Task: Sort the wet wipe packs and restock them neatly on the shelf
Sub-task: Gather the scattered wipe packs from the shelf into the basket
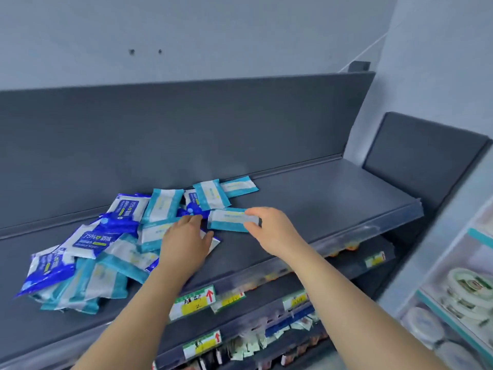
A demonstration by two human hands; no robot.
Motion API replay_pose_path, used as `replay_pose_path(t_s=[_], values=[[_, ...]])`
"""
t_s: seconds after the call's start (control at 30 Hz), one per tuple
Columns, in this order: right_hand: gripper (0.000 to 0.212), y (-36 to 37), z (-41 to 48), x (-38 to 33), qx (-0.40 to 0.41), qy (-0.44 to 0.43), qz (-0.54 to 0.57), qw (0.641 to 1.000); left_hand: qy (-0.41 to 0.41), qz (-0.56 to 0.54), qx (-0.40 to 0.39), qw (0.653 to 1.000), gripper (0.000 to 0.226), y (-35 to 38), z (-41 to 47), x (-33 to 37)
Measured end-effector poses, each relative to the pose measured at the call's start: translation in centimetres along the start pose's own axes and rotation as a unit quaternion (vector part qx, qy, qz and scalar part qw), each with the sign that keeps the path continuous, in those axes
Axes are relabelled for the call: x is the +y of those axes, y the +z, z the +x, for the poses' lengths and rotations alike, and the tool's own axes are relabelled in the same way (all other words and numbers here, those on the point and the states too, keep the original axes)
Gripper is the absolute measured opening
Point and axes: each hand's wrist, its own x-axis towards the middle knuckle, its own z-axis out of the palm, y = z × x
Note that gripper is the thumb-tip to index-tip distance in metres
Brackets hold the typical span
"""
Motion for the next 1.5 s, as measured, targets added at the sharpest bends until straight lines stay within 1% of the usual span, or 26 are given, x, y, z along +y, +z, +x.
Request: replay_pose_path(t_s=[0.1,0.2,0.3,0.33,0.4,0.47,0.5,0.57,0.6,0.63,0.67,0.77,0.83,0.9,1.0,1.1,1.17,1.23,1.27,1.3,1.33,1.37,1.43,1.5], values=[[0.045,2.1,4.3,-0.3,-0.069,-0.02,-0.036,0.997,-0.063,0.077,-0.038,0.994,0.061,0.2,2.3,-3.8],[0.055,3.7,8.2,-0.1,-0.147,-0.026,-0.083,0.985,-0.123,0.104,-0.086,0.983,0.072,0.1,3.6,-6.3],[0.054,4.7,11.2,0.8,-0.183,-0.026,-0.15,0.971,-0.165,0.151,-0.096,0.97,0.079,0.1,4.8,-7.0],[0.054,4.7,12.0,1.0,-0.193,-0.023,-0.155,0.969,-0.18,0.171,-0.097,0.964,0.078,0.0,5.1,-7.1],[0.05,4.4,13.2,1.5,-0.233,-0.022,-0.14,0.962,-0.193,0.188,-0.11,0.957,0.067,0.0,5.7,-6.8],[0.037,3.9,14.4,1.9,-0.263,-0.033,-0.104,0.959,-0.19,0.163,-0.098,0.963,0.054,-0.2,6.2,-6.2],[0.032,3.5,15.1,2.1,-0.269,-0.038,-0.075,0.959,-0.2,0.127,-0.07,0.969,0.05,-0.3,6.6,-5.9],[0.031,2.5,16.5,2.3,-0.267,-0.037,0.001,0.963,-0.237,0.013,0.023,0.971,0.045,-0.2,7.6,-5.6],[0.034,2.2,17.4,2.3,-0.256,-0.03,0.042,0.965,-0.261,-0.045,0.067,0.962,0.043,0.0,8.3,-5.6],[0.036,1.9,18.1,2.2,-0.243,-0.023,0.079,0.966,-0.28,-0.077,0.087,0.953,0.044,0.2,9.0,-5.7],[0.035,1.9,18.8,2.1,-0.226,-0.017,0.105,0.968,-0.298,-0.078,0.08,0.948,0.046,0.5,9.6,-5.9],[0.019,2.9,20.5,1.6,-0.18,0.006,0.129,0.975,-0.329,-0.035,0.021,0.943,0.054,1.1,11.0,-6.1],[0.024,4.1,21.3,1.3,-0.167,0.013,0.13,0.977,-0.327,0.0,-0.002,0.945,0.06,1.3,11.7,-6.2],[0.022,5.1,22.1,0.9,-0.153,0.004,0.122,0.981,-0.328,0.006,0.001,0.945,0.061,1.5,12.2,-6.5],[0.021,5.9,22.9,0.3,-0.147,-0.011,0.118,0.982,-0.333,-0.066,0.036,0.94,0.058,1.6,12.5,-6.6],[0.03,6.2,23.3,0.5,-0.167,0.004,0.152,0.974,-0.355,-0.138,0.063,0.923,0.061,1.5,12.5,-6.2],[0.038,5.8,23.6,1.1,-0.182,0.013,0.163,0.97,-0.362,-0.163,0.047,0.916,0.048,1.3,12.7,-5.4],[0.044,5.0,24.2,2.0,-0.169,0.028,0.161,0.972,-0.358,-0.226,0.041,0.905,0.035,1.4,13.2,-4.6],[0.041,4.5,24.4,2.5,-0.162,0.037,0.157,0.974,-0.354,-0.262,0.042,0.897,0.031,1.6,13.5,-4.2],[0.032,3.9,24.8,3.1,-0.156,0.043,0.147,0.976,-0.347,-0.286,0.042,0.892,0.029,1.6,13.8,-3.6],[0.022,3.4,25.0,3.6,-0.156,0.046,0.135,0.977,-0.34,-0.296,0.033,0.892,0.027,1.9,14.1,-3.3],[0.018,3.1,25.2,4.1,-0.159,0.047,0.127,0.978,-0.335,-0.3,0.022,0.893,0.027,2.1,14.3,-2.6],[0.025,2.7,25.4,5.0,-0.166,0.049,0.087,0.981,-0.323,-0.279,0.0,0.904,0.032,2.8,15.1,-1.8],[0.022,2.5,25.5,5.5,-0.172,0.045,0.065,0.982,-0.313,-0.23,-0.015,0.921,0.042,3.7,15.8,-1.2]])
